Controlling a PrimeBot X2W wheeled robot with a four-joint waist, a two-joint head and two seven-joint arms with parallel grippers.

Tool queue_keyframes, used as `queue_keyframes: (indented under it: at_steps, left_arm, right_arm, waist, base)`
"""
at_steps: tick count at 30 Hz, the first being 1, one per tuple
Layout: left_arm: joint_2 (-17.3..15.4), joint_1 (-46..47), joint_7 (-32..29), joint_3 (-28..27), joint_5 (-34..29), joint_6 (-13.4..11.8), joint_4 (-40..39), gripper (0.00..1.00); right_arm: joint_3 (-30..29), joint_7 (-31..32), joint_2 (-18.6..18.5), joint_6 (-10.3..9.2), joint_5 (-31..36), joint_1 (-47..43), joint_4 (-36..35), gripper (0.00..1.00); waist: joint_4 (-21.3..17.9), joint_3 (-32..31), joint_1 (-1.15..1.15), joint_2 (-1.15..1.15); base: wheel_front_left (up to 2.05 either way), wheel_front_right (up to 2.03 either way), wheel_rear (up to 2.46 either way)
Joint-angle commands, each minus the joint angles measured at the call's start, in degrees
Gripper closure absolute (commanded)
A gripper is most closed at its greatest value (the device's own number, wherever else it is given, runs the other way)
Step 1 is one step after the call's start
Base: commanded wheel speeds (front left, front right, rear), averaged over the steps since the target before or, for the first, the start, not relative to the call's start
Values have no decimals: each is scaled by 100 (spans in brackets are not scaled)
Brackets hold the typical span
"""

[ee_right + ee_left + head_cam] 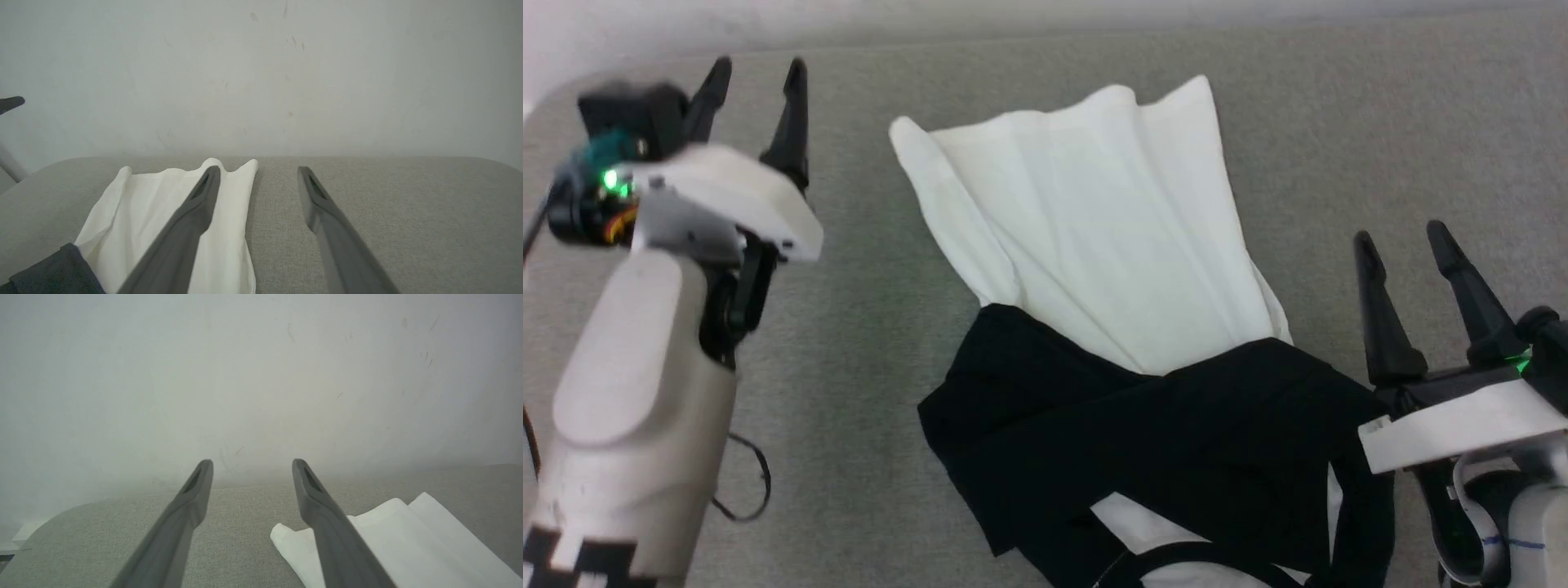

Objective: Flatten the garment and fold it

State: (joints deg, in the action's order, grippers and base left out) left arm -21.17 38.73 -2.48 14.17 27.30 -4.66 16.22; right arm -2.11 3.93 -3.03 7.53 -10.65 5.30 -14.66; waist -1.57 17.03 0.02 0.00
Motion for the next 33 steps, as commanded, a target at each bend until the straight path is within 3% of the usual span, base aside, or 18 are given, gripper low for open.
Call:
queue_keyframes:
  at_steps: [1, 7, 15, 22, 23, 24, 25, 26, 30, 33]
  left_arm:
    - [-16, 126, -74, 45, 25, 56, 114, 0]
    - [-60, 1209, -1238, 316, 223, 522, 1492, 0]
    - [-251, 1702, -2592, 463, 411, 701, 2964, 0]
    - [-118, 1586, -3676, 596, 662, 828, 3850, 0]
    - [-92, 1559, -3847, 614, 705, 851, 3939, 13]
    - [-63, 1537, -3984, 637, 736, 878, 3999, 58]
    - [-30, 1526, -4045, 651, 765, 905, 4023, 89]
    - [4, 1525, -4027, 654, 784, 919, 4017, 100]
    - [155, 1494, -3658, 725, 774, 1007, 3887, 100]
    - [197, 1522, -2893, 779, 598, 962, 3712, 100]
  right_arm:
    - [12, -24, 14, -4, -50, 71, 24, 0]
    - [193, -123, 14, -4, -194, 222, 199, 0]
    - [337, -216, 14, -4, -369, 284, 429, 0]
    - [389, -283, 15, -4, -474, 296, 602, 0]
    - [386, -285, 15, -4, -479, 297, 619, 0]
    - [376, -285, 15, -4, -479, 298, 633, 0]
    - [357, -282, 15, -4, -484, 300, 647, 0]
    - [333, -273, 15, -4, -490, 307, 663, 0]
    - [224, -212, 15, -4, -492, 371, 778, 0]
    - [184, -171, 15, -4, -452, 416, 854, 0]
  waist:
    - [-426, 457, -2, 0]
    - [-788, 750, -2, 0]
    - [-1116, 1007, -2, 0]
    - [-1215, 1059, -2, 0]
    - [-1218, 1053, -2, 0]
    - [-1215, 1049, -2, 0]
    - [-1203, 1044, -2, 0]
    - [-1185, 1039, -2, 0]
    - [-1048, 946, -2, 0]
    - [-917, 848, -2, 0]
  base:
    - [0, 0, 0]
    - [0, 0, 0]
    - [0, 0, 0]
    - [0, 0, 0]
    - [0, 0, 0]
    - [0, 0, 0]
    - [0, 0, 0]
    - [0, 0, 0]
    - [0, 0, 0]
    - [0, 0, 0]
